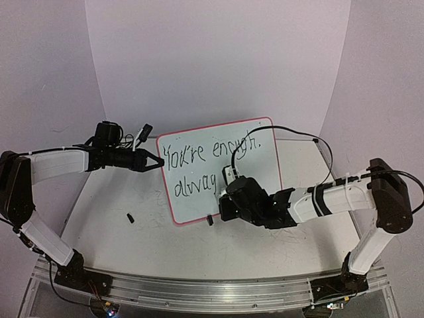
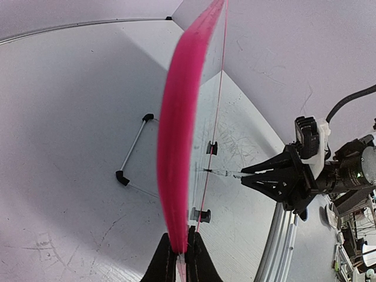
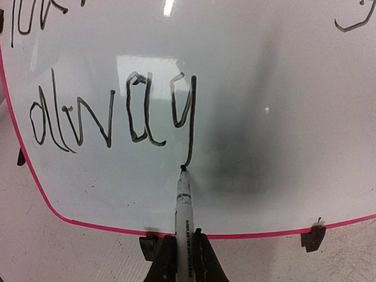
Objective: Write a sentence on the whiteboard
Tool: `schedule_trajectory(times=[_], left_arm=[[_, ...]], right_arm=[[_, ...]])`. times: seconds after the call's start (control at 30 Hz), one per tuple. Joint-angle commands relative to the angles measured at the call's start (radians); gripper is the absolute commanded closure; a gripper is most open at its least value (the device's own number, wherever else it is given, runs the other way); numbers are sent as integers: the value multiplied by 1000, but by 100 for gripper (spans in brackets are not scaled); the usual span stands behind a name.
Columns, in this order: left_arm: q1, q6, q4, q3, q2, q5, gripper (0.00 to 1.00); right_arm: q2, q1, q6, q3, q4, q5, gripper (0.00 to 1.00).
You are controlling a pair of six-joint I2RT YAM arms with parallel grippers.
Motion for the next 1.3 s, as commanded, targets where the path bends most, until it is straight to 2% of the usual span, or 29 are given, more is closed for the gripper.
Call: schedule_trajectory(times=[0.0, 0.13, 0.37, 1.27], left_arm=[[-19, 32, -3, 29, 3, 12, 100], [-19, 32, -3, 27, -1, 9, 100], [-19, 33, -2, 29, -1, 10, 100], [-19, 35, -3, 32, 6, 13, 100]], right_arm=[[40, 18, 4, 66, -14, -6, 100], [23, 22, -9, 114, -4, -11, 100], [-103, -25, 10, 9, -9, 55, 100], [-18, -94, -49, 99, 50, 23, 100]])
